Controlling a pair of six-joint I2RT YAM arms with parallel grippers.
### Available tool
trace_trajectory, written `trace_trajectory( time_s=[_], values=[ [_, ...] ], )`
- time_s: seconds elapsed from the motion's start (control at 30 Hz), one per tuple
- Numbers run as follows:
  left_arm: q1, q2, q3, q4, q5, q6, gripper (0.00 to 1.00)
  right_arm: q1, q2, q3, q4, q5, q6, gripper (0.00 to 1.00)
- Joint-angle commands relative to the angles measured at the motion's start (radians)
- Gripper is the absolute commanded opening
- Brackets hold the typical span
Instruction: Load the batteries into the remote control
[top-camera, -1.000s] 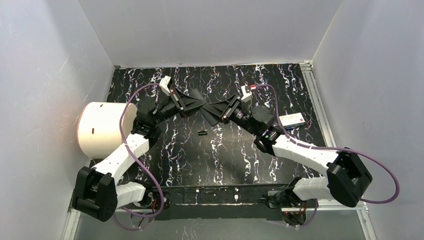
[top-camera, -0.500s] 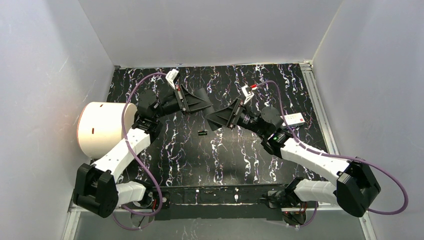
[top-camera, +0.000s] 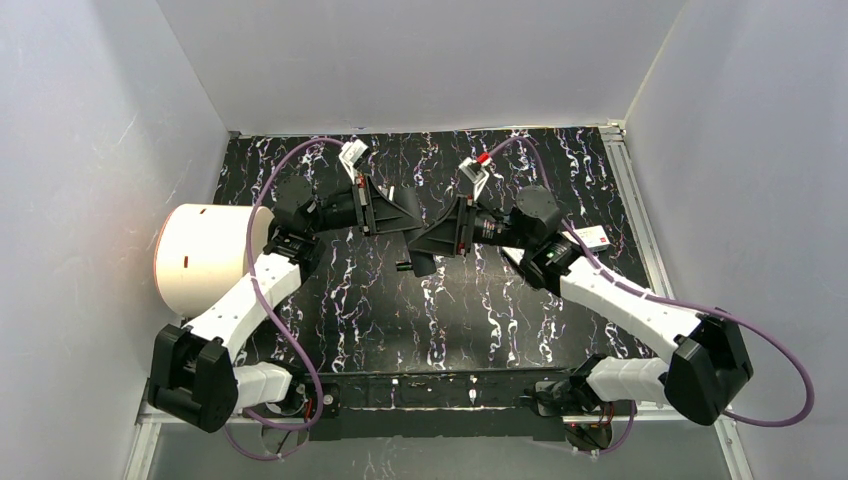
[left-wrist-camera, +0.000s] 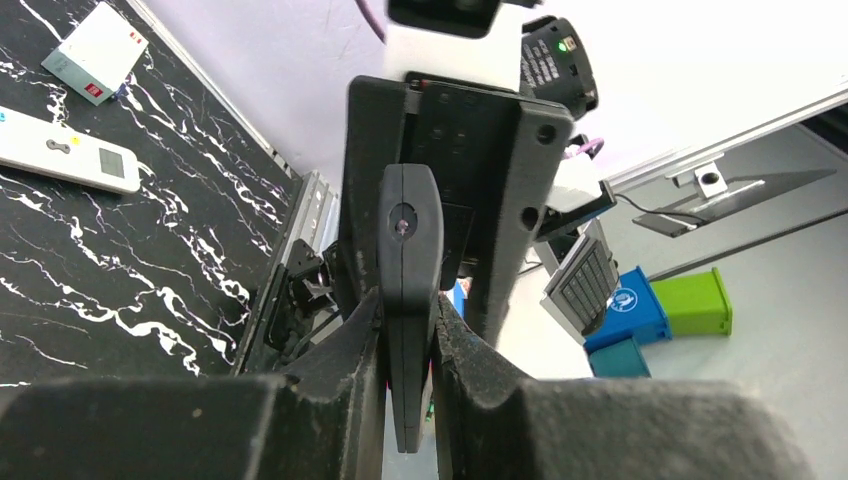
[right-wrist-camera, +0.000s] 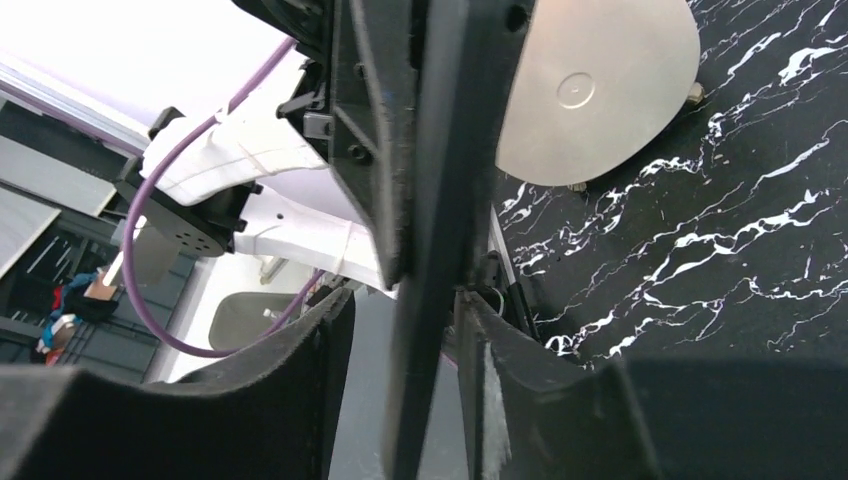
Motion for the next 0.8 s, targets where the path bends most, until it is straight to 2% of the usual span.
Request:
trace_trajectory(
  time_s=[0.0,0.17,0.3,0.37,0.4,0.43,0.57,0.6,0.7,0.77],
  values=[
    [0.005,-0.033,0.033,0.012,0.051,0.035,0.00,-0.002,0.046,0.038,0.047,-0.068,0.001,0.46],
    [0.006,-0.038,0.024,0.011,0.054,0.039,0.00,-0.001,0.050,0.028,0.077,-0.064,0.025,0.32],
    [0.006,-0.049,0.011,0.012,0.044,0.046,0.01,-0.001,0.052,0.015,0.077,-0.032,0.045,0.12],
    [0.006,-0.055,0.002,0.001,0.019,0.050,0.12,-0.002,0.054,0.001,0.077,0.001,0.058,0.02],
    [0.006,-0.059,-0.003,-0.030,-0.002,0.056,0.24,-0.001,0.056,-0.007,0.077,0.018,0.059,0.01],
    [0.008,-0.062,-0.007,-0.053,-0.026,0.063,0.41,-0.002,0.054,-0.014,0.068,0.043,0.058,0.01],
    [0.013,-0.092,-0.037,-0.146,-0.121,0.119,0.75,-0.002,0.043,-0.025,0.012,0.129,0.032,0.01],
    [0.016,-0.107,-0.043,-0.196,-0.154,0.148,0.95,-0.001,0.036,-0.019,-0.040,0.157,0.015,0.01],
    [0.040,-0.164,-0.049,-0.404,-0.288,0.258,0.98,-0.001,0.022,0.030,-0.238,0.298,-0.083,0.01],
    [0.049,-0.229,-0.042,-0.621,-0.482,0.353,0.98,-0.004,0.035,0.093,-0.435,0.434,-0.164,0.01]
  ],
)
